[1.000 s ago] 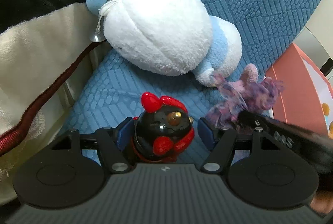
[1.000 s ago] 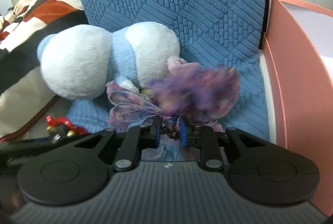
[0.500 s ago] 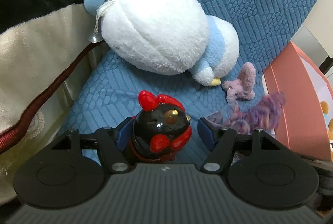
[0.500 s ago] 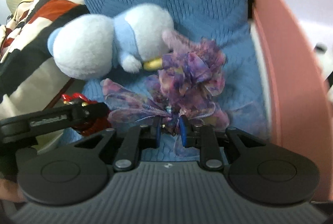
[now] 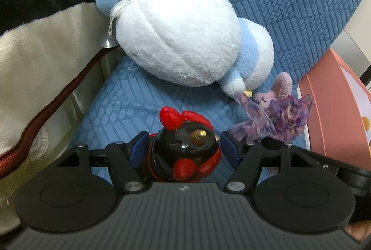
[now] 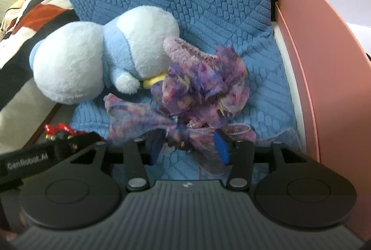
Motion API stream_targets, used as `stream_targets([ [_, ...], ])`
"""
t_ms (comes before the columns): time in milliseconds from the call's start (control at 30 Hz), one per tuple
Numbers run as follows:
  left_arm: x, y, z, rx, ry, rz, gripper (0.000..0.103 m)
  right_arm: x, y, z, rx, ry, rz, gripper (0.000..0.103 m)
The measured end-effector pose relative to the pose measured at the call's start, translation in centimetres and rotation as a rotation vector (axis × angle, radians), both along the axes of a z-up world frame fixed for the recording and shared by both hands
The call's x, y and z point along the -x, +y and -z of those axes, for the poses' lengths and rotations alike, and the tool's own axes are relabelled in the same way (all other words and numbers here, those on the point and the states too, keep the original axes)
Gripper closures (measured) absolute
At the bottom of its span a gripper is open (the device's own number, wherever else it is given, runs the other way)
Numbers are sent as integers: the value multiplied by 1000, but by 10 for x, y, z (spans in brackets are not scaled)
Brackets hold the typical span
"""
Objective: Organize objects
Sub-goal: 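Lift the red figure with the left tool while the right tool pulls the purple bow free, then carry the red figure and purple bow toward the pink box with both tools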
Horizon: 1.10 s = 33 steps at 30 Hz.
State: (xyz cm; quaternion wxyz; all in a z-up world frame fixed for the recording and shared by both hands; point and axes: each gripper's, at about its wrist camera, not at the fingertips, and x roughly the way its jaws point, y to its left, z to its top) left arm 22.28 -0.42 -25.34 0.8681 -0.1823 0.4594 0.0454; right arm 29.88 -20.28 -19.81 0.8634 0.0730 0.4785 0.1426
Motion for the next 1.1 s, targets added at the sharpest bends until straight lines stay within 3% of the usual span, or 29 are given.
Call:
stream_targets([
  [200,-2,5,3,10,9,-12,31,-11,9,8,29,-10,-27,41],
  [333,-4,0,3,-24,13,1,30,-16,17,15,68,-27,-44,44],
  [400,-3,-2,3,-38,16,7,30,-15,20,15,89,-47,-55,58],
  [500,-1,-2,3,-39,16,9,30,-13,22,11,104,-62,-56,65],
  [800,1,-5,3,-58,29,6,29,9,13,-7,64,-68,-81,66],
  [967,4,-11,1,-91,0,17,38,23,8,-9,54,-50,-84,66],
  [1100,8,-13,0,-95,-5,23,39,31,5,-14,62,-67,-91,66],
])
